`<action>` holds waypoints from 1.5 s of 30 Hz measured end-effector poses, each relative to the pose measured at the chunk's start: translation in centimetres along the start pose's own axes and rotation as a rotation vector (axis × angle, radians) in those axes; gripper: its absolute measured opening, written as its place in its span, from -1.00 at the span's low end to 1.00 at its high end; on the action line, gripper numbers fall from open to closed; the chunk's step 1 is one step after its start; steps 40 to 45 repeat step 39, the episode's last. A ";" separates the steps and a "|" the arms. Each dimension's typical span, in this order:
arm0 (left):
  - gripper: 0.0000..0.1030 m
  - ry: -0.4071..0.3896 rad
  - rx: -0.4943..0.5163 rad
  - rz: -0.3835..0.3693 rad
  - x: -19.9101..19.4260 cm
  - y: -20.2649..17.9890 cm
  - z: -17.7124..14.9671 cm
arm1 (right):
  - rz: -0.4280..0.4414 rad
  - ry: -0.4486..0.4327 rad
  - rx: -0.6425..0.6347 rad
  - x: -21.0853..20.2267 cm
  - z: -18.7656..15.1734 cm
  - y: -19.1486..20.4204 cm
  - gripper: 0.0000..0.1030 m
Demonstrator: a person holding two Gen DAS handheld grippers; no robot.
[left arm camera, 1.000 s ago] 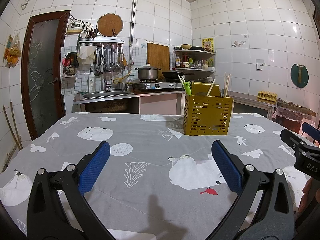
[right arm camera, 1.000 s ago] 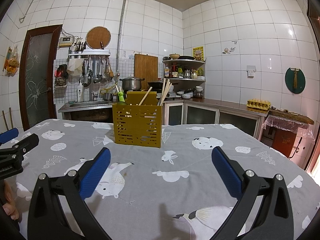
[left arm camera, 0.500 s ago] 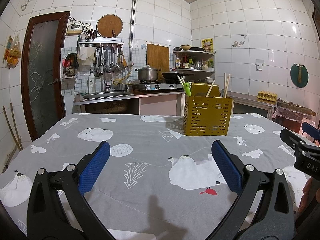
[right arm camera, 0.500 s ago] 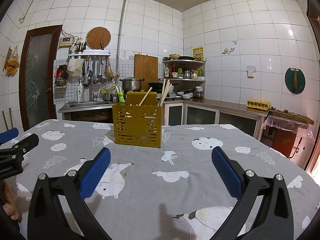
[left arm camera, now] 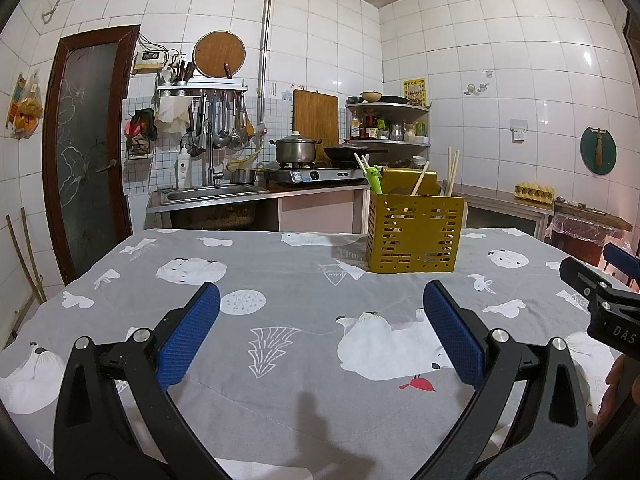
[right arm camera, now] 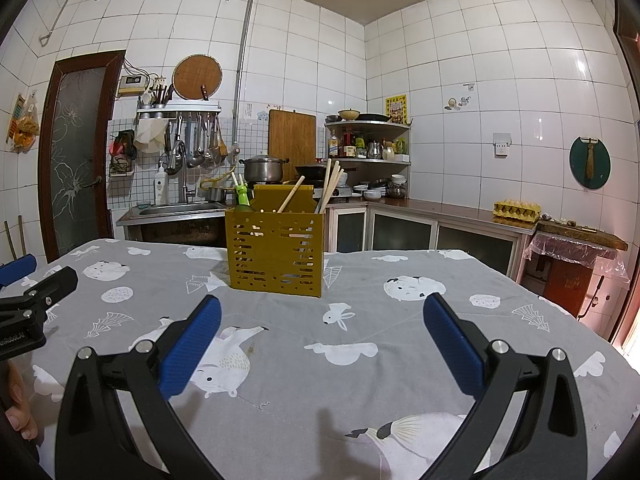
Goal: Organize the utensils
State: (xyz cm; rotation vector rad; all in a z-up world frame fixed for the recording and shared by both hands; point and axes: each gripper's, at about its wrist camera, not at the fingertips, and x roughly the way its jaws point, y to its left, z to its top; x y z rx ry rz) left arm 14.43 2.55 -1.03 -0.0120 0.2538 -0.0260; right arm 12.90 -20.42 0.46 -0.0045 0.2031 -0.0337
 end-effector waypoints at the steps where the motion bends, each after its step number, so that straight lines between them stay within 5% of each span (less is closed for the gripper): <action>1: 0.91 0.000 0.000 0.000 0.1 0.0 0.0 | 0.000 0.000 0.000 0.0 0.0 0.0 0.92; 45: 0.91 -0.012 0.009 0.003 0.3 0.5 0.8 | 0.000 -0.002 0.000 -0.1 -0.1 0.0 0.92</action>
